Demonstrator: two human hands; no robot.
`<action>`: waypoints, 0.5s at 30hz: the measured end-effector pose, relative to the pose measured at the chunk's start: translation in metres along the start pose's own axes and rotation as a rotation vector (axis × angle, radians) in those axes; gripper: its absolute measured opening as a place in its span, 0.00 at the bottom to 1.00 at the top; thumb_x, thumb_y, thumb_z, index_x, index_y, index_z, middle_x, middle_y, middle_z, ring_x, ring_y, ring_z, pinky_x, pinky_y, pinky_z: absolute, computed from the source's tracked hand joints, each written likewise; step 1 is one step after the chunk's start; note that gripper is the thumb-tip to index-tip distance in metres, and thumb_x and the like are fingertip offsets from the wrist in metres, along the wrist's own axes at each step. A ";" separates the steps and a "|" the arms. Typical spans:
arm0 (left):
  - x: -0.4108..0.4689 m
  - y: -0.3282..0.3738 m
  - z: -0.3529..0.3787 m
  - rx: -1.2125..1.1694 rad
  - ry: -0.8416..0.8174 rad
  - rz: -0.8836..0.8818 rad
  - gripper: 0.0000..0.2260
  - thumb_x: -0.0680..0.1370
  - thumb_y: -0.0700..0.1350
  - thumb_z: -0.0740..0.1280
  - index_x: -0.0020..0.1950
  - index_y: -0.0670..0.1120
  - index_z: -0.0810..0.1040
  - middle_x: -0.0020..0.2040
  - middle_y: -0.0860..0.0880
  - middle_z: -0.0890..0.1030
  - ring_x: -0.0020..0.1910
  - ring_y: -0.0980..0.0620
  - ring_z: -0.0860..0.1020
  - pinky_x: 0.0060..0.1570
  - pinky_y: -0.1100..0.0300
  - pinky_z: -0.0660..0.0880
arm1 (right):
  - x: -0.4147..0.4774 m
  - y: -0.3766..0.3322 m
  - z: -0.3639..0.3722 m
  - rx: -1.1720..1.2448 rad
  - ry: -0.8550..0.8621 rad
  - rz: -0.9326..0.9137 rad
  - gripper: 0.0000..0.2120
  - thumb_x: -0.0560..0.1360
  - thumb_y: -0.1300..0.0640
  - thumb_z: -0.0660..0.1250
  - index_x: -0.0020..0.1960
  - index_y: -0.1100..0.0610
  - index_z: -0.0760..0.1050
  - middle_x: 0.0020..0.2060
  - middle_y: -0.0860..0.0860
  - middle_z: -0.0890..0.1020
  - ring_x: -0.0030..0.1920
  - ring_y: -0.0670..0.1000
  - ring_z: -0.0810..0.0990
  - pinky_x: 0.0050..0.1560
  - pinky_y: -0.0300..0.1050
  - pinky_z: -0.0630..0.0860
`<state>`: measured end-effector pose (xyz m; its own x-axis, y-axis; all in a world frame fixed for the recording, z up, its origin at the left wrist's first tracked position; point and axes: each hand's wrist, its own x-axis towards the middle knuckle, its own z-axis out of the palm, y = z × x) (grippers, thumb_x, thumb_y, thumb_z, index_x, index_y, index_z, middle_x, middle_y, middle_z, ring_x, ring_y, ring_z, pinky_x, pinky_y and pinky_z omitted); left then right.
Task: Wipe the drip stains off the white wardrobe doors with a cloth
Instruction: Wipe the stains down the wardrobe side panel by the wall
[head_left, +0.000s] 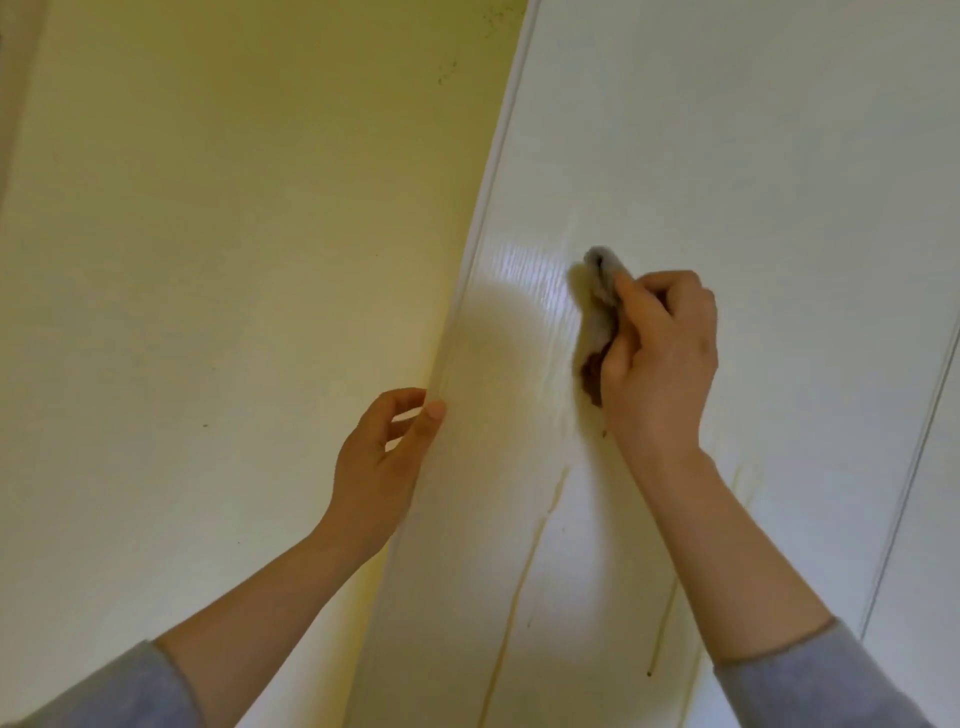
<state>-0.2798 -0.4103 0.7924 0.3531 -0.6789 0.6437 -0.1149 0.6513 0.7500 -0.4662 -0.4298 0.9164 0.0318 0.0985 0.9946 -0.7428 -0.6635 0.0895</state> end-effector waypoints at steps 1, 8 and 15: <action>0.000 0.000 0.004 0.021 0.015 0.004 0.26 0.68 0.71 0.61 0.59 0.59 0.77 0.58 0.59 0.80 0.52 0.66 0.78 0.43 0.73 0.74 | 0.003 0.003 0.004 -0.005 -0.014 -0.003 0.21 0.77 0.59 0.53 0.62 0.58 0.80 0.46 0.57 0.78 0.47 0.56 0.73 0.42 0.50 0.72; 0.004 0.004 0.018 0.090 0.059 0.030 0.25 0.71 0.69 0.62 0.66 0.61 0.72 0.58 0.59 0.72 0.48 0.75 0.73 0.40 0.82 0.67 | -0.087 0.003 0.006 0.049 -0.175 -0.264 0.18 0.83 0.59 0.54 0.58 0.58 0.83 0.45 0.56 0.80 0.44 0.56 0.76 0.45 0.47 0.72; 0.019 0.005 0.022 0.272 -0.012 0.006 0.30 0.62 0.76 0.59 0.59 0.65 0.74 0.56 0.54 0.73 0.52 0.60 0.73 0.43 0.68 0.67 | -0.086 0.007 -0.018 0.037 -0.191 -0.273 0.16 0.76 0.62 0.60 0.57 0.59 0.83 0.47 0.53 0.78 0.46 0.55 0.74 0.46 0.44 0.71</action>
<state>-0.2939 -0.4268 0.8117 0.3405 -0.6803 0.6490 -0.3631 0.5415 0.7582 -0.4859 -0.4294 0.8306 0.3539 0.1377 0.9251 -0.6647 -0.6588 0.3523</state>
